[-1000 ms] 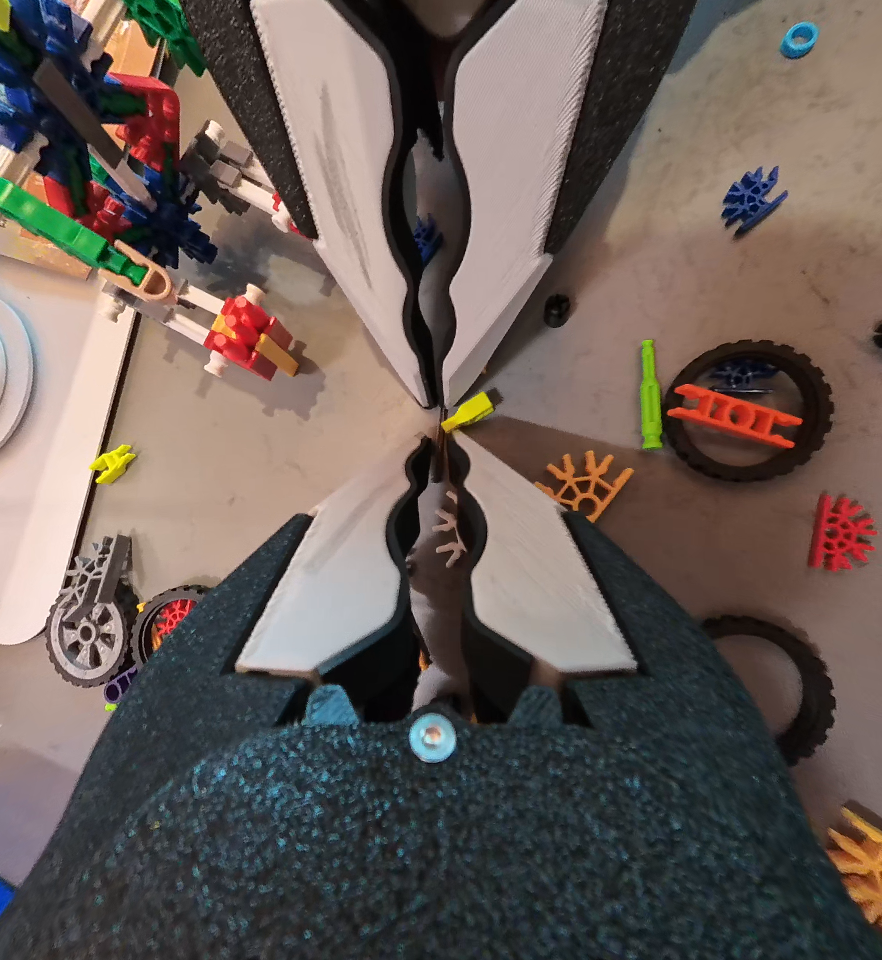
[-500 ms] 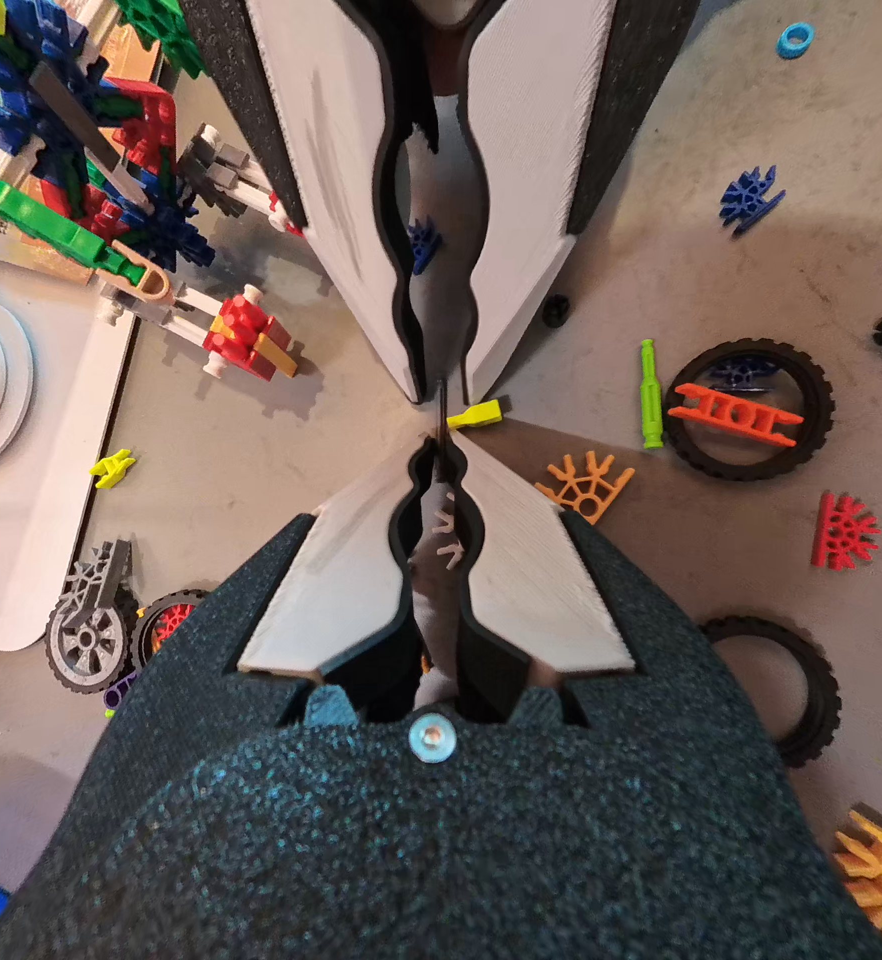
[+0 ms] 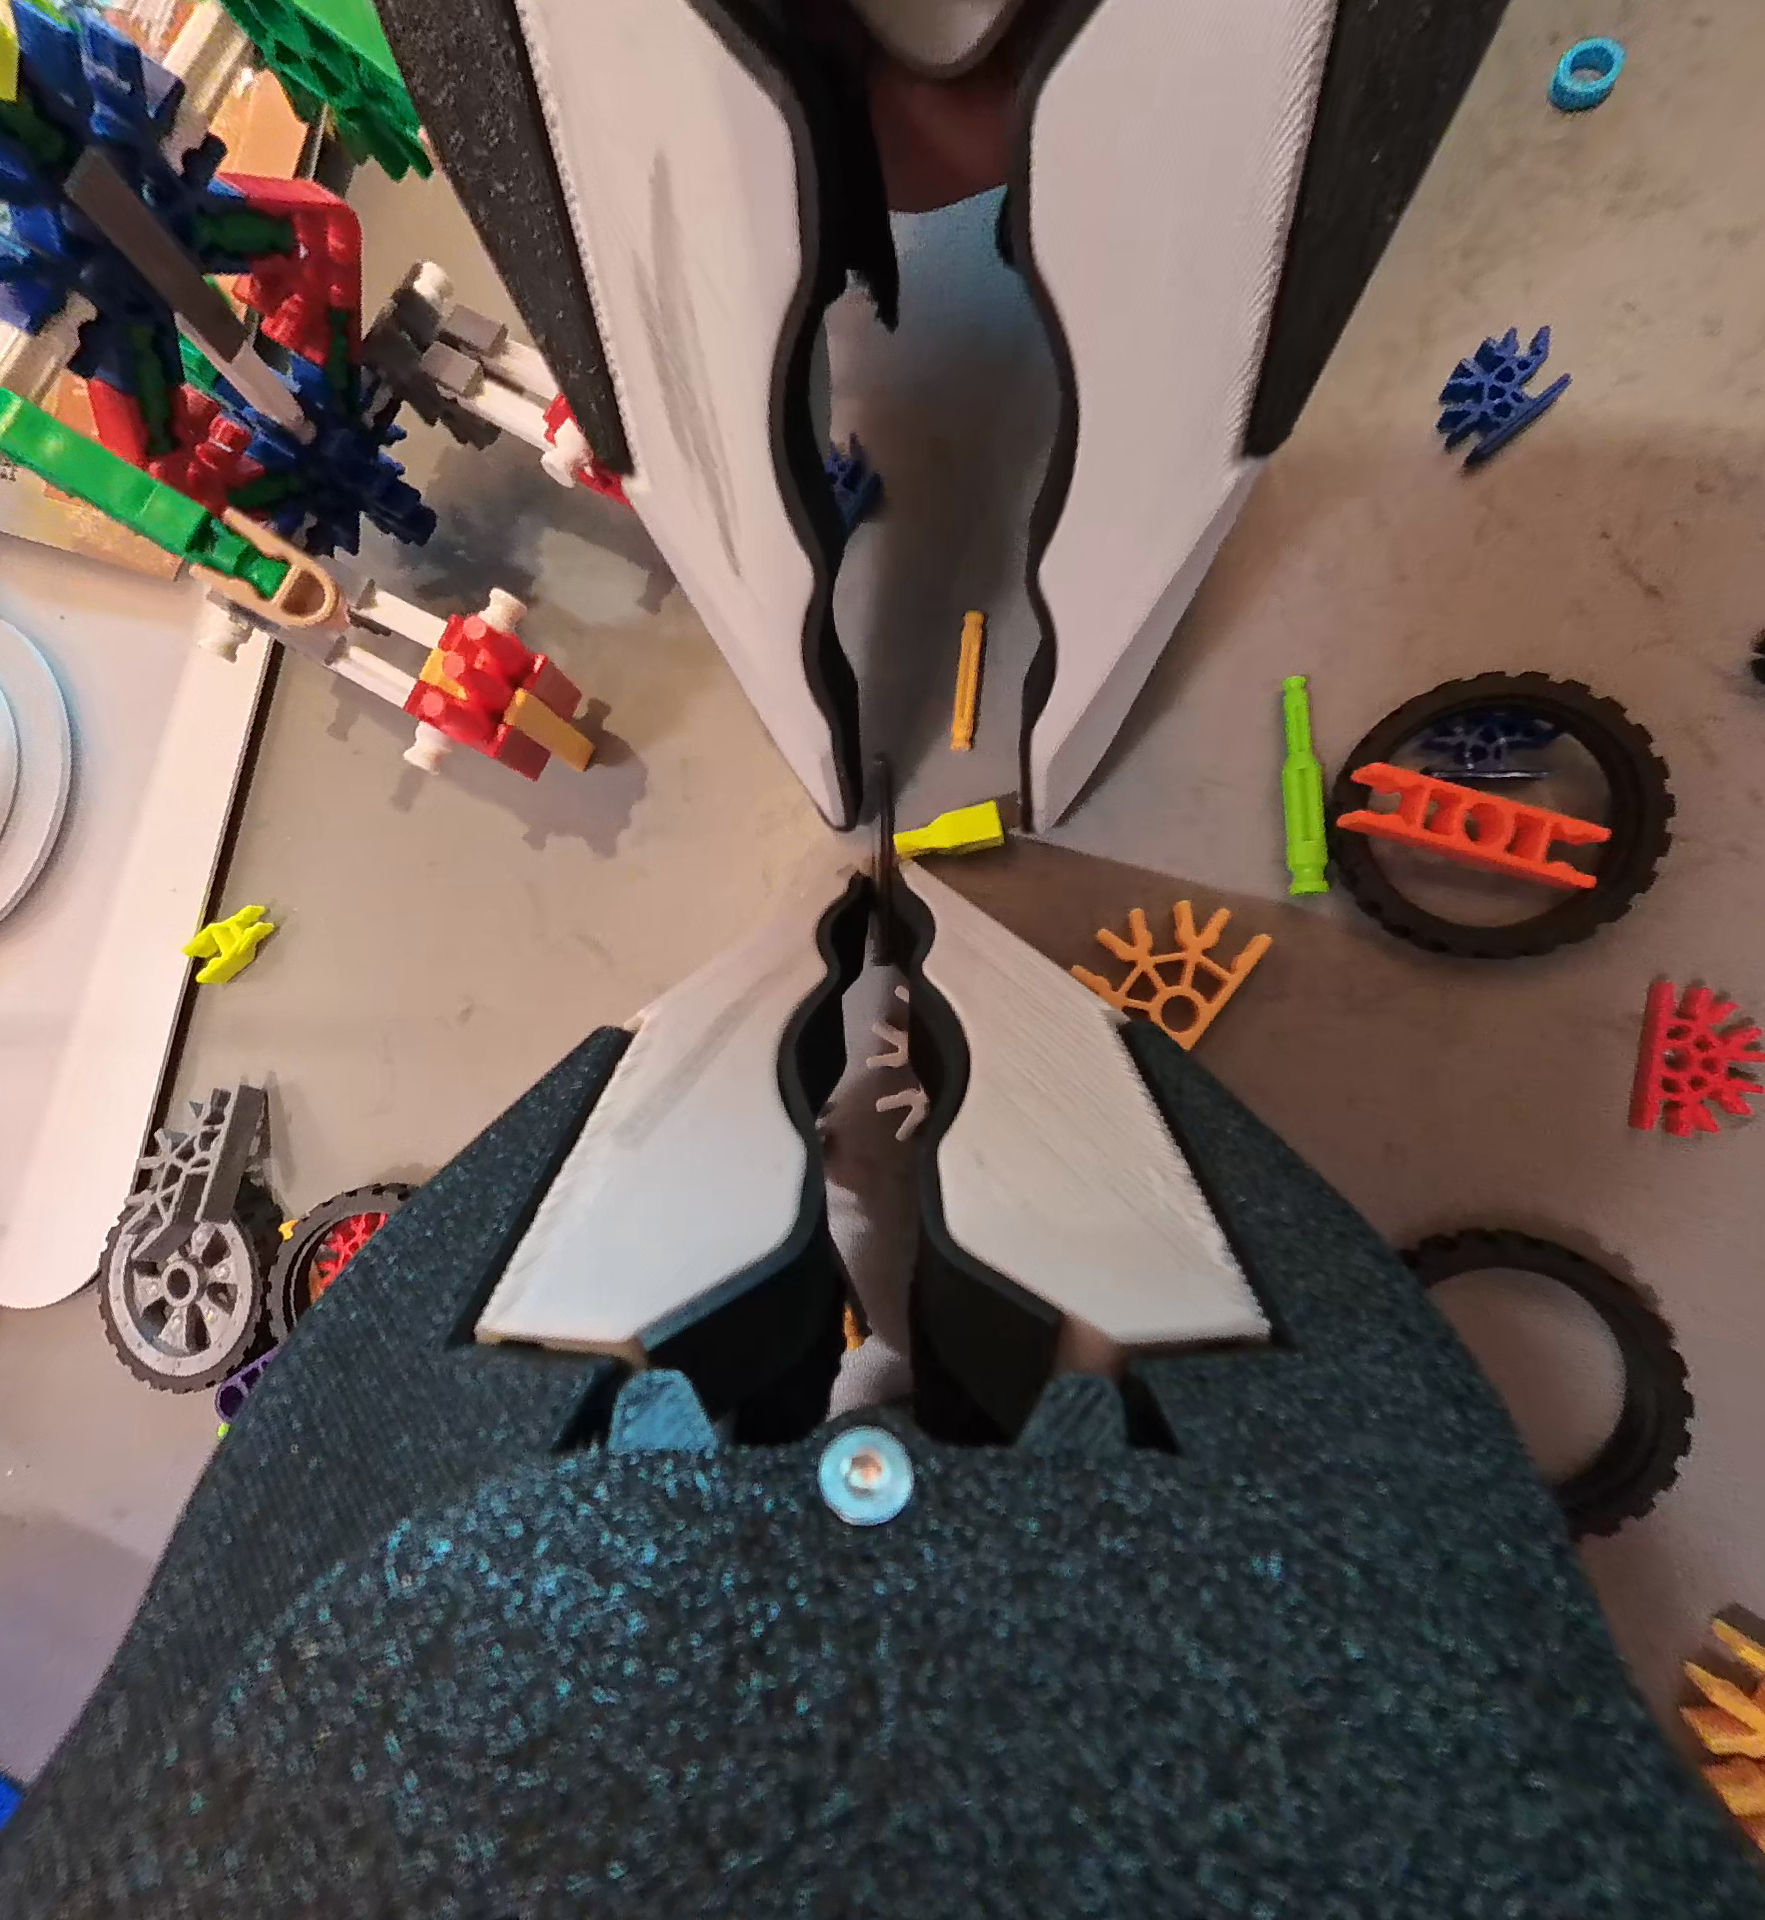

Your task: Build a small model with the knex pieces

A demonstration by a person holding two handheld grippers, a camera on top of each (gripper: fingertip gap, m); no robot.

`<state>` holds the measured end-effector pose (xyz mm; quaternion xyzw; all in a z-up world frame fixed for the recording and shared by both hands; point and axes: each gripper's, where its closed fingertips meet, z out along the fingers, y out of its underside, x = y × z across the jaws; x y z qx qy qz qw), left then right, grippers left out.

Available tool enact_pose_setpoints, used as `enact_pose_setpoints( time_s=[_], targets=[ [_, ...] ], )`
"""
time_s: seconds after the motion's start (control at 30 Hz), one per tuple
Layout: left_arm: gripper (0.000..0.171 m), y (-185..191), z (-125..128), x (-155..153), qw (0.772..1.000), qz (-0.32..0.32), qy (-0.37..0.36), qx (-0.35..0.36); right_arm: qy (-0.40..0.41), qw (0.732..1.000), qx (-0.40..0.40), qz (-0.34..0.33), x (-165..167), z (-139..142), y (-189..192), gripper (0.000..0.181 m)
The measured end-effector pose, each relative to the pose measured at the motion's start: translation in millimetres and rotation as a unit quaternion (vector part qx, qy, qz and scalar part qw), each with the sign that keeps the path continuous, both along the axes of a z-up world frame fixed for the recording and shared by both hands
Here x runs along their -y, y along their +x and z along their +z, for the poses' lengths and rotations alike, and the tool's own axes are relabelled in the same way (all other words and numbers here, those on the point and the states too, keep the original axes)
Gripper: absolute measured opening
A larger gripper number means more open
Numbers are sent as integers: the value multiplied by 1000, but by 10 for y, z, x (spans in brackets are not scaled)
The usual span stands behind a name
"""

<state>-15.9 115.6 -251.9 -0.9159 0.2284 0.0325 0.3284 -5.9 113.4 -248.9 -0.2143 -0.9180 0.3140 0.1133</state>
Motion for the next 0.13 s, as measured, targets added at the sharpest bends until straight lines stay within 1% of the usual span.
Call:
enact_pose_setpoints(
  time_s=[0.13],
  targets=[
    [1, 4, 1, -4, 1000, 0, 1, 0, 2, 1000, -3, -8, -7, -10, -29, 27]
  ],
)
